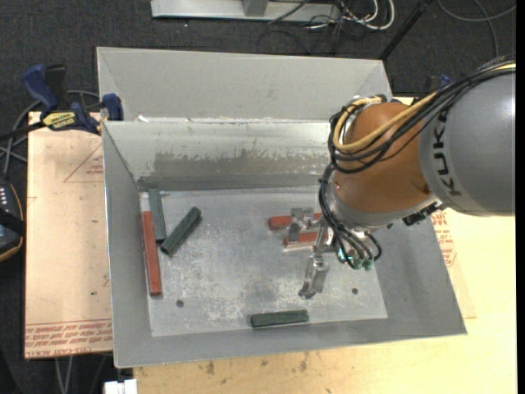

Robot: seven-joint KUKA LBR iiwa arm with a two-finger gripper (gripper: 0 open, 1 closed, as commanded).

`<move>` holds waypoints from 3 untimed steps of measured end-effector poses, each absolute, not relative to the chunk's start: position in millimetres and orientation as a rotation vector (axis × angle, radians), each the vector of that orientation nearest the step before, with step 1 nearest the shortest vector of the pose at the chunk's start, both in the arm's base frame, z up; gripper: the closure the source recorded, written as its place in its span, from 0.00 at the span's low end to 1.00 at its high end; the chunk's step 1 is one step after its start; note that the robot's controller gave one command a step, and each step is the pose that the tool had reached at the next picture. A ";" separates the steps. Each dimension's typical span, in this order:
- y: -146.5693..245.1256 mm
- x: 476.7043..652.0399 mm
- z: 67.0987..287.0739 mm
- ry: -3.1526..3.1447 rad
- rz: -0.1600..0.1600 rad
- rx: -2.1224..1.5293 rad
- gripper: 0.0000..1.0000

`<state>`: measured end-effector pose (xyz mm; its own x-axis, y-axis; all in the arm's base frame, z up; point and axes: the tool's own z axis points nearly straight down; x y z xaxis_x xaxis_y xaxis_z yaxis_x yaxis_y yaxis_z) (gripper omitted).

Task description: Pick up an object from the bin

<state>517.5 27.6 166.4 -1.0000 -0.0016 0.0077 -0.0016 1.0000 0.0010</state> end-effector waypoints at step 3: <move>-52.4 636.4 100.3 -3.134 -0.002 0.271 0.00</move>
Offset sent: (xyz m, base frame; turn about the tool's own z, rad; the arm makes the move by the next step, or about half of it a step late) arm 0.0961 -0.0828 -0.0964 -0.2060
